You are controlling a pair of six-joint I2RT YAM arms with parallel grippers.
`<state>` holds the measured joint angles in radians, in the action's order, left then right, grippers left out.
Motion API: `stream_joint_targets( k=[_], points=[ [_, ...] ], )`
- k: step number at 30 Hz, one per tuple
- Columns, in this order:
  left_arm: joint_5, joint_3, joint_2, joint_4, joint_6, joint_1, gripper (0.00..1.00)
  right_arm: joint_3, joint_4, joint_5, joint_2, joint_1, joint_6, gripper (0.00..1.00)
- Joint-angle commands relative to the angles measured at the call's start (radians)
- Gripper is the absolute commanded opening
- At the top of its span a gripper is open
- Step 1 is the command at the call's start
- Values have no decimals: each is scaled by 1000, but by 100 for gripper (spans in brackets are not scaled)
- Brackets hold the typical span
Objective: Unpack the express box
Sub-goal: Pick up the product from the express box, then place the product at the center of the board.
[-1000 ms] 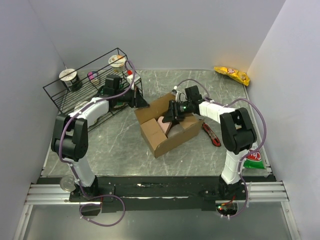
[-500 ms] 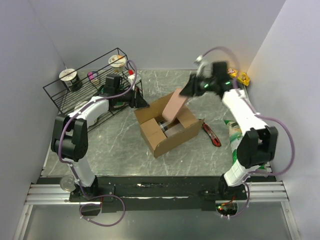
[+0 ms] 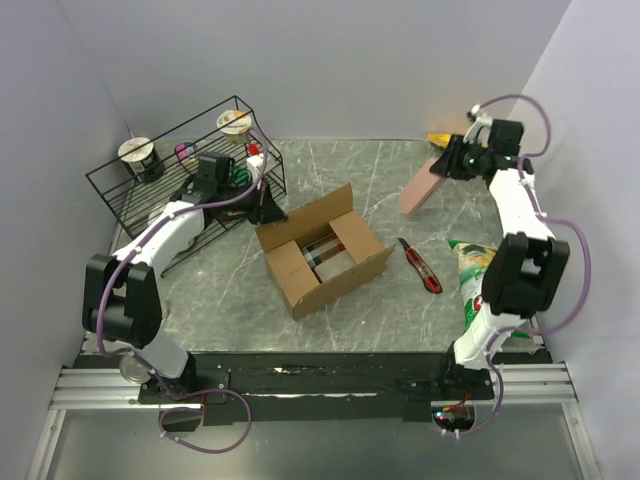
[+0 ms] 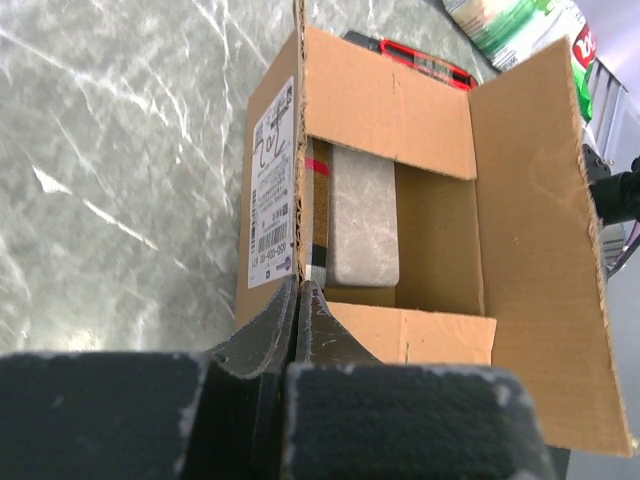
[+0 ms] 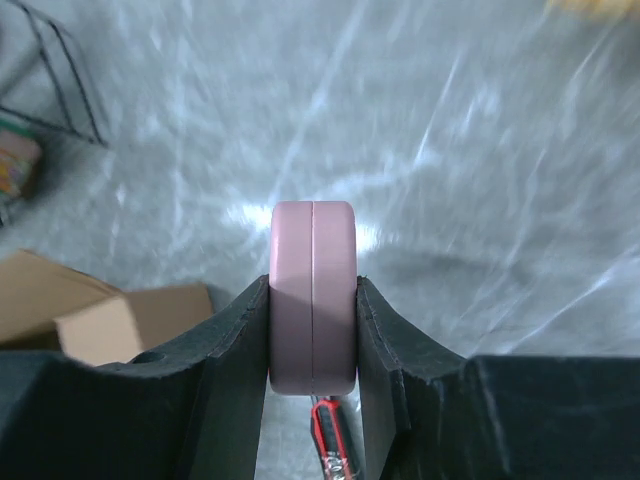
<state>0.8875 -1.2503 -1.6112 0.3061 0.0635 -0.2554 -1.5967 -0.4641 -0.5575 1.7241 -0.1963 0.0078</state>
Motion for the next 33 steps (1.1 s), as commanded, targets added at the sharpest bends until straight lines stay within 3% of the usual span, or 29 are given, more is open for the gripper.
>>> stream_joint_targets(
  k=[1, 4, 8, 15, 18, 20, 21, 24, 25, 27, 33],
  points=[
    [-8, 78, 92, -74, -123, 4, 1, 11, 2, -53, 75, 15, 14, 11],
    [-28, 133, 109, -119, -210, 4, 1, 11, -28, -19, 124, 3, 1, 25],
    [-36, 193, 128, -191, -315, 7, 1, -2, -34, 76, 140, -15, -67, 64],
    [-36, 204, 119, -283, -376, 8, 1, -172, -67, 215, 83, 33, -212, 94],
    [-39, 193, 112, -298, -412, 7, 1, -151, -85, 193, 16, 183, -264, 92],
    [-32, 190, 109, -340, -432, 7, 1, -59, -47, 127, -58, 273, -262, 85],
    [-33, 190, 109, -346, -438, 7, 1, -24, 0, 84, -79, 373, -258, 82],
    [-29, 193, 114, -364, -453, 7, 1, 56, 15, 16, -107, 545, -302, 64],
    [-28, 195, 119, -366, -456, 7, 1, 61, -7, -20, -94, 584, -321, 51],
    [-32, 195, 123, -357, -447, 8, 1, 124, -45, -25, -100, 641, -411, 44],
    [-21, 216, 155, -369, -429, 7, 1, 553, 27, 14, -348, 747, -598, 46]
  ],
)
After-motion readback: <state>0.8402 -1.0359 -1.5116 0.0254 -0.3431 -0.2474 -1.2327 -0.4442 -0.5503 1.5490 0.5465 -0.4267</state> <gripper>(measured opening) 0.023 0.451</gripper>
